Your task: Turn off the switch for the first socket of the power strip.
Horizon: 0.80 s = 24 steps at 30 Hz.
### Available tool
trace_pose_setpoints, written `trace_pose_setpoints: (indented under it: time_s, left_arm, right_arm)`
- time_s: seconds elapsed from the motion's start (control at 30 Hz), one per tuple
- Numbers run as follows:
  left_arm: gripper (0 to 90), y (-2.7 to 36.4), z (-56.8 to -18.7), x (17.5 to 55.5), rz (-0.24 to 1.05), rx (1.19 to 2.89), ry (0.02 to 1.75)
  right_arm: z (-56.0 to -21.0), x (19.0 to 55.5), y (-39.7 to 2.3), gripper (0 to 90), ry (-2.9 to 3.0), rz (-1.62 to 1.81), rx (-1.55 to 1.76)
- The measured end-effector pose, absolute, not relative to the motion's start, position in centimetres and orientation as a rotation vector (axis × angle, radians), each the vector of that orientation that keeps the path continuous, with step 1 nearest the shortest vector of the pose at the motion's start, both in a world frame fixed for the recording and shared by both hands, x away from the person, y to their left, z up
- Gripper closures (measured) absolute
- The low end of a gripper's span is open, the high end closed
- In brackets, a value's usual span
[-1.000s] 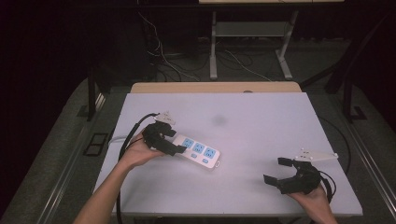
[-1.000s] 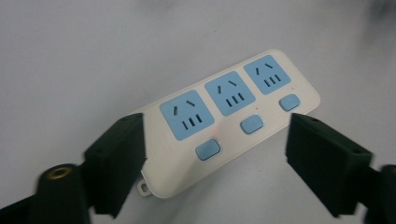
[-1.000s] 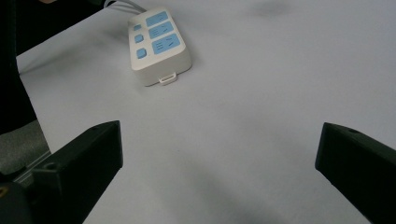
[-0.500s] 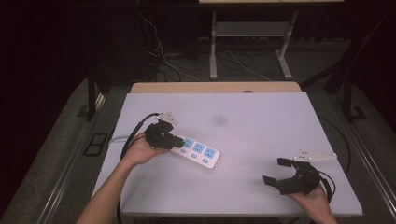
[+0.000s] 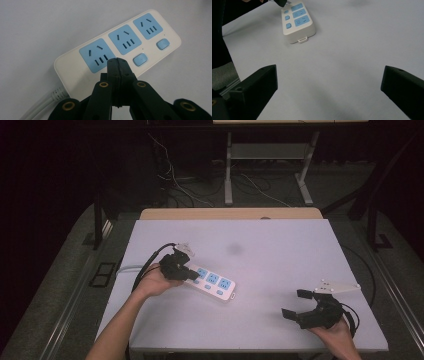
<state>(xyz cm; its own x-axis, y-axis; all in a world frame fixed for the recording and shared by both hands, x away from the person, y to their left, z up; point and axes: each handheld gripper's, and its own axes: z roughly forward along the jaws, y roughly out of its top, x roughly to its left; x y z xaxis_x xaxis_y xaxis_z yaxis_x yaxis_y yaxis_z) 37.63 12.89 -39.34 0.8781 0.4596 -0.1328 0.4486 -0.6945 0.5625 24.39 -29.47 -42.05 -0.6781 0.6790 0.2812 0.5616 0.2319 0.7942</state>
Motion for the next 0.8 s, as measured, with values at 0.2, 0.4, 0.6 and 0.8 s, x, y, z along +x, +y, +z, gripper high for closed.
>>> trace_pose_setpoints:
  time_s: [0.2,0.4,0.6,0.8]
  left_arm:
    - [89.1,12.77,-39.64,37.73,0.021,2.451,0.658]
    - [89.1,12.70,-39.88,37.91,0.020,2.455,0.662]
    - [89.1,12.53,-40.19,38.01,0.011,2.474,0.657]
    - [89.1,12.46,-40.31,37.99,0.012,2.469,0.644]
  right_arm:
    - [-42.05,24.38,-29.49,0.5,2.368,1.439,1.198]
    - [-42.08,24.40,-29.46,0.5,2.372,1.437,1.195]
    - [-42.07,24.38,-29.49,0.5,2.369,1.437,1.195]
    - [-42.07,24.37,-29.53,0.5,2.368,1.437,1.194]
